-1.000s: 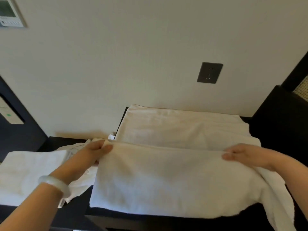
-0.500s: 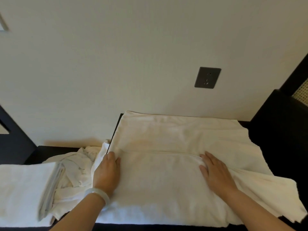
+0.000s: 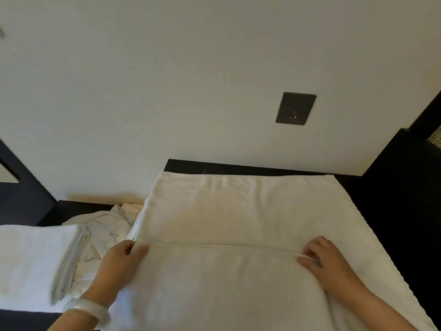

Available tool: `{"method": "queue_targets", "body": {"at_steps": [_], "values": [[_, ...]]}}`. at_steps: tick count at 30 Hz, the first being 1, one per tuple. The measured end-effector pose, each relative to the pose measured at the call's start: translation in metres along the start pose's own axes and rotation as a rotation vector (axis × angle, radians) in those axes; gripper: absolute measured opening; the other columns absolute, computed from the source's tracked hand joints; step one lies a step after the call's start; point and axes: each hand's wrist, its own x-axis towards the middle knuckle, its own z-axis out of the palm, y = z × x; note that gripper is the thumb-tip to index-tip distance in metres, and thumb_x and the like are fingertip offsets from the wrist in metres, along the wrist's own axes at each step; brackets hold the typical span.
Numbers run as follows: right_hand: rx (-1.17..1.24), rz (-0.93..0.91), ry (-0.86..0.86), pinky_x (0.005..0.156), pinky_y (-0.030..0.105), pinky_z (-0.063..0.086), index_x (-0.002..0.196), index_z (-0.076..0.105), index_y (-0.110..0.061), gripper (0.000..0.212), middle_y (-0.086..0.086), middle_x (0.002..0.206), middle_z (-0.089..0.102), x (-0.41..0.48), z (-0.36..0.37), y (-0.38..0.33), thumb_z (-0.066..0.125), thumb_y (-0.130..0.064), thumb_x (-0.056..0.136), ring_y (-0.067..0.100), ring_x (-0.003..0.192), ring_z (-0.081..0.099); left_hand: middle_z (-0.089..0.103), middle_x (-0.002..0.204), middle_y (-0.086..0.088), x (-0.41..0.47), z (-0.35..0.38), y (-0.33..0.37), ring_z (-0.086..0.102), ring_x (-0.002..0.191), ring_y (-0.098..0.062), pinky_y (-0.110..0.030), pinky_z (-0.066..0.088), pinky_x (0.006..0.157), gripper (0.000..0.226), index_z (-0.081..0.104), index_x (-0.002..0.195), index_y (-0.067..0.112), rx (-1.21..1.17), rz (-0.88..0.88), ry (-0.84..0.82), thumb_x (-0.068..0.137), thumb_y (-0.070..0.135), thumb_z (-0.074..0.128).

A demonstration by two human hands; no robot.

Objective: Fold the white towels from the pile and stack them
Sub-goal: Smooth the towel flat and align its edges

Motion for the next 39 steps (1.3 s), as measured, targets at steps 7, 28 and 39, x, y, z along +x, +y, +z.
{"method": "queue_targets", "body": {"at_steps": [7,28,39], "values": [[0.558,0.082,-0.189,0.059,0.021,0.037,0.07,0.063,-0.004,0.019,0.01,0.065,0.059,0.027,-0.082,-0.009,0.071,-0.011,0.086,0.011,0.065,0.053,0.06,0.073,-0.017,-0.005,-0.043,0.037,0.056,0.072,-0.026,-0.038,0.041,0.071,0.024,0.066,0.077,0.007,-0.341,0.113,-0.014,0.089,0.028,0.069],[0.417,0.014,-0.318,0.056,0.023,0.036,0.072,0.059,-0.007,0.031,-0.003,0.064,0.053,0.237,-0.076,0.019,0.067,-0.033,0.087,0.009,0.062,0.05,0.068,0.069,0.003,0.17,-0.006,0.084,0.061,0.069,-0.017,-0.032,0.042,0.059,0.014,0.064,0.077,0.028,-0.095,0.201,0.226,0.091,0.028,0.062],[-0.05,0.04,-0.105,0.061,0.026,0.039,0.069,0.044,-0.021,0.037,-0.003,0.07,0.052,0.271,-0.006,0.017,0.045,-0.038,0.102,0.006,0.066,0.053,0.063,0.074,0.003,0.196,0.039,0.086,0.056,0.074,-0.013,-0.028,0.04,0.061,0.014,0.056,0.085,0.027,-0.048,0.193,0.33,0.098,0.026,0.053]]}}
